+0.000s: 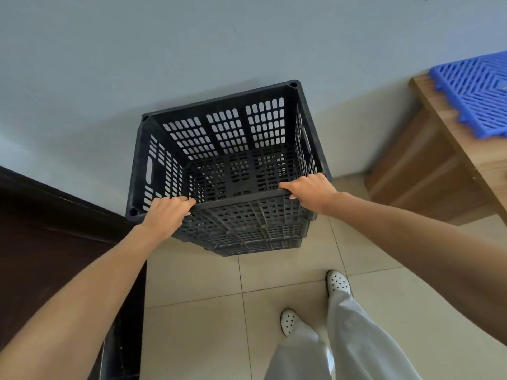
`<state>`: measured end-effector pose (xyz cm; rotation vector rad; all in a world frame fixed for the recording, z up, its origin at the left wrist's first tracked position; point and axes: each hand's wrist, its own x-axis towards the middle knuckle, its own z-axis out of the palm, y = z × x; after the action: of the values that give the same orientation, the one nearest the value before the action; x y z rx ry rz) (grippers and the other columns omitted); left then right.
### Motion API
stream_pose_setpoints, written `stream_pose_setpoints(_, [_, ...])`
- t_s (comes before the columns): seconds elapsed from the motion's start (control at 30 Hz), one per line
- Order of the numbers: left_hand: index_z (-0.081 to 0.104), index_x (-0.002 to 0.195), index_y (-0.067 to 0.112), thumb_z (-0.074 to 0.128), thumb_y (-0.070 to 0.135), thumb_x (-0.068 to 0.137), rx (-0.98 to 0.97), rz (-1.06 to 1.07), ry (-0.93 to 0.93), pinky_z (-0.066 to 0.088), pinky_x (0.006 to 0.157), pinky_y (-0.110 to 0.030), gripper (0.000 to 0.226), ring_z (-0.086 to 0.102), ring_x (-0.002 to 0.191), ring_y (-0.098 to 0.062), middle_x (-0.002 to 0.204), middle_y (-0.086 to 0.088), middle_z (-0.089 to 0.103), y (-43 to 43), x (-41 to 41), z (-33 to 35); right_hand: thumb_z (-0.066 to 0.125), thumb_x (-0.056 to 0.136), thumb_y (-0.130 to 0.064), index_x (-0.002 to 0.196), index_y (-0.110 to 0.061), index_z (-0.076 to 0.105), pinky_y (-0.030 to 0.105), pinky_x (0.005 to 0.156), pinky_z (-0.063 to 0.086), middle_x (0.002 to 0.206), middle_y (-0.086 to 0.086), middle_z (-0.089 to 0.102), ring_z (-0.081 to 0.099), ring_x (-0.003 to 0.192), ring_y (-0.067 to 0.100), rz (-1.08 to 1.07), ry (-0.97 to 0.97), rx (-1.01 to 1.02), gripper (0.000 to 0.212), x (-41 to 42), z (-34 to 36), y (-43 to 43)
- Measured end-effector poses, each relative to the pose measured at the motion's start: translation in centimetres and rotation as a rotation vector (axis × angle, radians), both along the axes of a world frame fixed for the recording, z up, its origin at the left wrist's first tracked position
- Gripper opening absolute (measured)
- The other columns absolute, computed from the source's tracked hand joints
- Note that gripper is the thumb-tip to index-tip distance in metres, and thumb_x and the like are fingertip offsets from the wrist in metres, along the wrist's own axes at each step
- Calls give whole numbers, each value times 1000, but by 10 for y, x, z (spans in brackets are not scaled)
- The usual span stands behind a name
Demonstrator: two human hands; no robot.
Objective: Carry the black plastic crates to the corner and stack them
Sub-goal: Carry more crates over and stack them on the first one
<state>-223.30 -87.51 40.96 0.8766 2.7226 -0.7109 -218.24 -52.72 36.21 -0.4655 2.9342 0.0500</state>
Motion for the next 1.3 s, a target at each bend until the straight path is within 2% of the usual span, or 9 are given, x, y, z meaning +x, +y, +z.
stream_pose_setpoints(0.23, [60,120,20,62,23,93,37,27,25,50,61,-35,27,71,85,-27,99,4,69,-7,-4,3,60,89,-7,137,-25,41,33,56,45,89,4,71,68,76,29,-12,23,15,55,-9,1,-9])
stream_pose_setpoints(0.63, [56,127,25,56,12,93,49,119,15,49,69,-37,36,68,96,-26,108,4,67,-1,-4,-6,51,98,-33,127,-23,47,36,58,46,89,5,70,68,79,29,36,10,-32,31,-8,3,-4])
stream_pose_setpoints(0.77, [51,132,23,48,41,98,85,-71,-169,54,77,-36,39,65,104,-19,121,6,62,-3,-22,-1,28,97,-60,132,-24,42,43,75,54,109,2,68,66,93,25,113,-142,-140,52,-16,9,10])
stream_pose_setpoints(0.83, [47,137,25,34,60,96,143,-202,-256,52,79,-31,56,64,105,-15,126,8,59,13,-34,8,24,96,-62,138,-22,42,45,92,51,128,4,61,59,115,24,48,-86,-276,61,-18,13,22])
stream_pose_setpoints(0.93, [46,137,28,19,62,96,361,-229,-241,54,83,-34,60,62,110,-16,131,7,57,68,-50,11,30,100,-51,150,-15,28,42,115,27,156,5,30,21,146,20,-173,70,-399,62,-24,10,41])
stream_pose_setpoints(1.03, [38,145,24,25,47,102,439,-286,-152,49,97,-37,50,51,127,-19,144,2,48,140,-74,-3,36,100,-45,154,-8,-1,37,119,4,162,8,-4,-5,149,21,-349,74,-401,75,-35,4,45])
stream_pose_setpoints(1.1, [31,150,22,35,35,103,484,-304,-76,43,107,-39,48,42,137,-21,150,-2,40,189,-92,-11,40,100,-42,152,-6,-11,34,115,-4,161,11,-14,-11,148,23,-414,23,-440,82,-41,2,40])
stream_pose_setpoints(1.2, [16,155,21,36,31,103,532,-207,-59,28,119,-42,56,23,148,-25,160,-6,24,252,-128,-17,38,99,-39,151,-4,-16,35,120,-3,159,13,-20,-14,148,24,-418,35,-469,82,-47,-7,37])
stream_pose_setpoints(1.3, [4,156,23,23,45,103,488,-106,-129,11,122,-45,60,1,152,-25,164,-5,4,290,-168,-25,34,97,-37,151,-6,-15,34,120,0,159,12,-21,-14,148,23,-411,72,-478,80,-48,-14,35])
